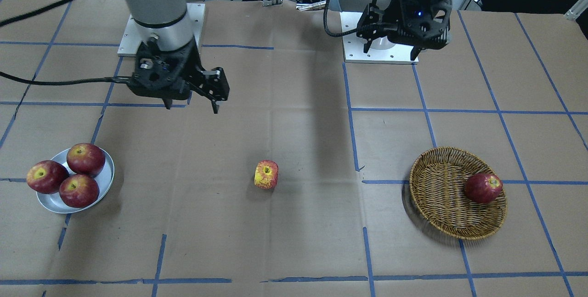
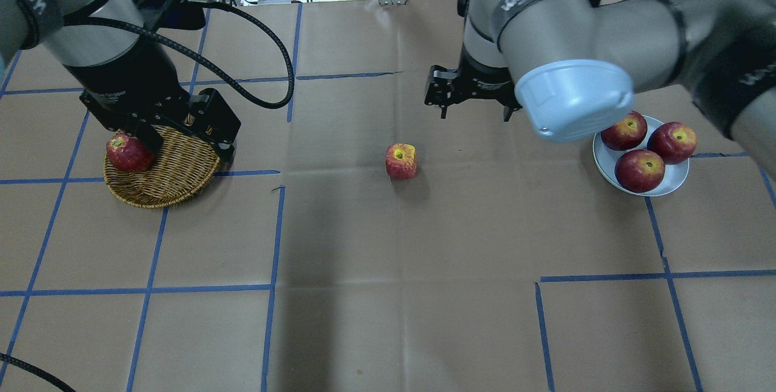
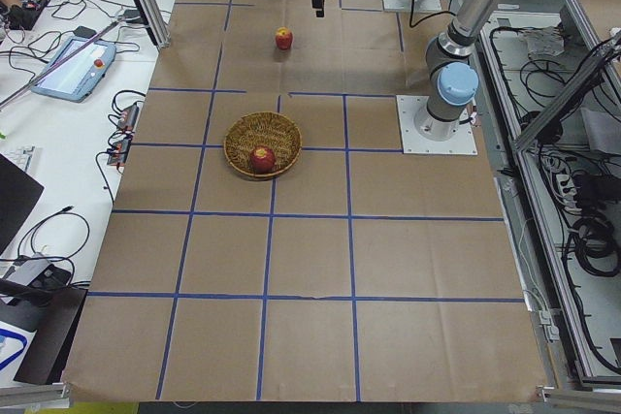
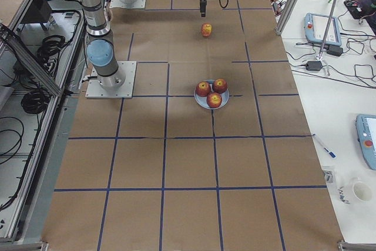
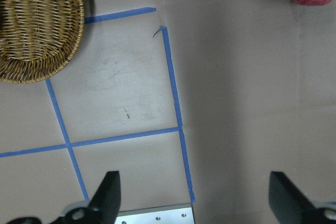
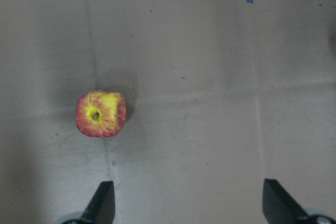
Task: Transfer apple from basket to plate
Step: 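Reach the right gripper to the apple while the left arm withdraws over the basket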
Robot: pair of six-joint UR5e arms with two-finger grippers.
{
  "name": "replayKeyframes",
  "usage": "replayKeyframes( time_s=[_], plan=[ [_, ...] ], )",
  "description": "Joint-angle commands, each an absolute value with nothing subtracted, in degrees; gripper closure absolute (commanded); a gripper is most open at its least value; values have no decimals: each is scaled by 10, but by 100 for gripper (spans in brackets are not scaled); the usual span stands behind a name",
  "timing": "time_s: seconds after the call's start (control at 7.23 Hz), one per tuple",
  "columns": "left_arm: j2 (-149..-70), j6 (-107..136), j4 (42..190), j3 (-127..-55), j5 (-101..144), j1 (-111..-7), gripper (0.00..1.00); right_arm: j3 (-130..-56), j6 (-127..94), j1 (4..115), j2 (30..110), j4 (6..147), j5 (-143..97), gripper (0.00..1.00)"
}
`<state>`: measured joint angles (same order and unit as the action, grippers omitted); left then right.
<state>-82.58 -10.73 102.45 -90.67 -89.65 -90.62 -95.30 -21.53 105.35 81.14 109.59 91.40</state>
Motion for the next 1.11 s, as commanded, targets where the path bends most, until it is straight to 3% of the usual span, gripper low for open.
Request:
replayKeyframes(
  time_s=[0.0,0.55,0.97],
  plan=[
    [-818,-116,1004,-916,-895,-904,1,-955,-280,1107,736,1170,921,0],
    [-818,-111,981,-926,-901,-904,1,-990,-317,1145,616,1344,948,0],
    [-818,-110,981,-926,-901,-904,1,-1013,-316,1148,595,1397,950,3]
  ],
)
